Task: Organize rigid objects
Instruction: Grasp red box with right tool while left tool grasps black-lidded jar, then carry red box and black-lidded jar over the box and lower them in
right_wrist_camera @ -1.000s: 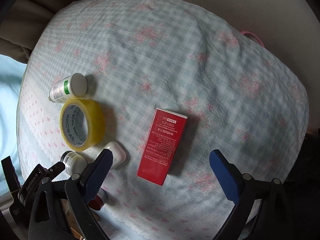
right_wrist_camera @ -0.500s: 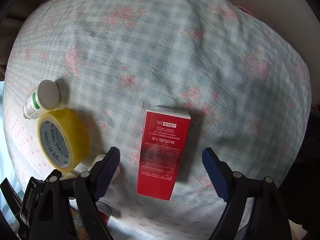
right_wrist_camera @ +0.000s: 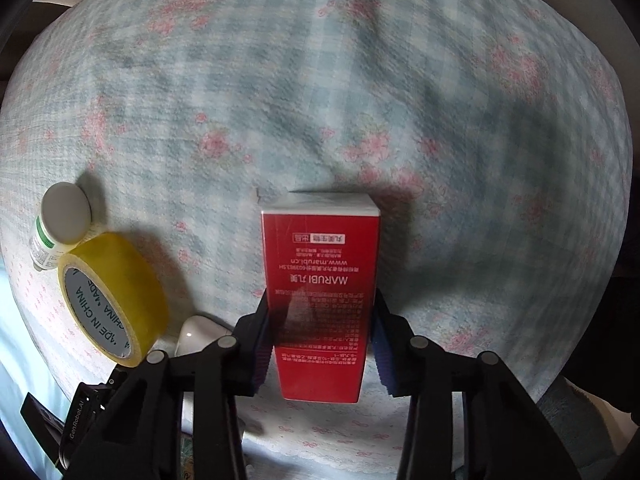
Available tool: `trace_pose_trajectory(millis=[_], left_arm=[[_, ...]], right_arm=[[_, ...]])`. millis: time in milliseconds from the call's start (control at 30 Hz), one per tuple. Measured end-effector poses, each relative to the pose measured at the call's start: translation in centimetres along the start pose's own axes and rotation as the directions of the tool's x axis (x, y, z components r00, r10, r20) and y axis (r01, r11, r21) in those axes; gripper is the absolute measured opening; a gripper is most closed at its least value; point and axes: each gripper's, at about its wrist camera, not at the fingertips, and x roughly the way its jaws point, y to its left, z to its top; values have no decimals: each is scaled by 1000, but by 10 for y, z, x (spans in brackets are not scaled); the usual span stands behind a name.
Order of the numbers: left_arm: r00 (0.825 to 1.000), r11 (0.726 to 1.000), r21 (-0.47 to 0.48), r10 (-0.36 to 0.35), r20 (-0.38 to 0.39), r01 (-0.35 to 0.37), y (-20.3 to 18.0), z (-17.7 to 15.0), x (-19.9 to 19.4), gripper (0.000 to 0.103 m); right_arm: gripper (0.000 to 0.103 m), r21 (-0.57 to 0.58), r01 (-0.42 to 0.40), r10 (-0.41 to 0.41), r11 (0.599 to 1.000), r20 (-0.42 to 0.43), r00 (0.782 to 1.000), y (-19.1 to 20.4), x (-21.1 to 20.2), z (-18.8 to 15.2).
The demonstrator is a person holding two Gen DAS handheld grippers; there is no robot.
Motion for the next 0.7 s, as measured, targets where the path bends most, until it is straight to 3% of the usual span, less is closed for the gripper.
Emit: trace_pose_trajectory(millis=[467, 700], left_arm=[[997, 999, 35, -1, 83, -2, 3, -4, -59, 55], [986, 996, 84, -23, 167, 9, 19, -31, -116, 55]], right_arm=[[38, 31, -136, 136, 990, 0, 991, -34, -33, -5], [38, -23, -230, 231, 973, 36, 972, -49, -78, -16]])
